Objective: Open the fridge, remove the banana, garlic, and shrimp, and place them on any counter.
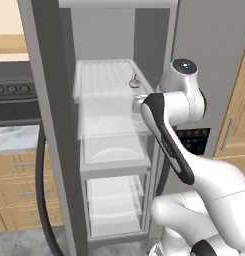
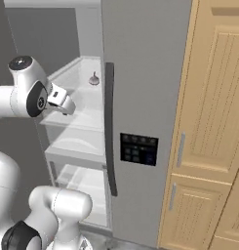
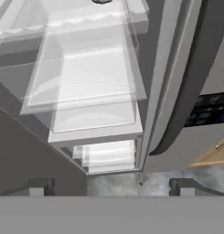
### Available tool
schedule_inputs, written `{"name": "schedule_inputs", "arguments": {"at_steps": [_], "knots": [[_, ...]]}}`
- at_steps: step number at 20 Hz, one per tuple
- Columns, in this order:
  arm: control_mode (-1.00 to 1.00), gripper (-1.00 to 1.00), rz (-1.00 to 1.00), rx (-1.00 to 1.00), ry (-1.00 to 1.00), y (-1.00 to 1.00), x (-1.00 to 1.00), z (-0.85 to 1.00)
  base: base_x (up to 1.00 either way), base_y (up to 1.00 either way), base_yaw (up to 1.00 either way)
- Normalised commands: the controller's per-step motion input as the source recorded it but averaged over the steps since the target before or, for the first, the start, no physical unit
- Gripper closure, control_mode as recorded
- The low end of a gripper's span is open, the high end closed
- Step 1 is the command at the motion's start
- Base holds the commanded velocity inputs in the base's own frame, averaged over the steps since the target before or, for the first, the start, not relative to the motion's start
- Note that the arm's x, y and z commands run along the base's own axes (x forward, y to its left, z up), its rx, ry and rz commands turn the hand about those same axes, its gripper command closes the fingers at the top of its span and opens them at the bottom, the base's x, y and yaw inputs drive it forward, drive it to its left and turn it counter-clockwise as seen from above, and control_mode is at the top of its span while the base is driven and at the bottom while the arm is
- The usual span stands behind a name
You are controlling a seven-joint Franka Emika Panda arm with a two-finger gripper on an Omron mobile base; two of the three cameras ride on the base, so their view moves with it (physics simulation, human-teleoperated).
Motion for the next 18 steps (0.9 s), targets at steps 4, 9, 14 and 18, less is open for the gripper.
{"name": "schedule_inputs", "arguments": {"at_steps": [4, 9, 14, 18], "knots": [[1.00, -1.00, 0.00, 0.00, 0.00, 0.00, 0.00, 0.00, 0.89, 0.00, 0.00], [-1.00, -1.00, 0.00, -0.04, 0.00, 0.12, 0.00, 0.08, 0.33, 0.06, 0.00], [-1.00, -1.00, 0.00, -0.26, -0.14, 0.40, -0.06, 0.66, 0.00, 0.00, 0.00], [-1.00, -1.00, -0.03, -0.21, -0.01, 0.12, 0.52, 0.39, 0.00, 0.00, 0.00]]}}
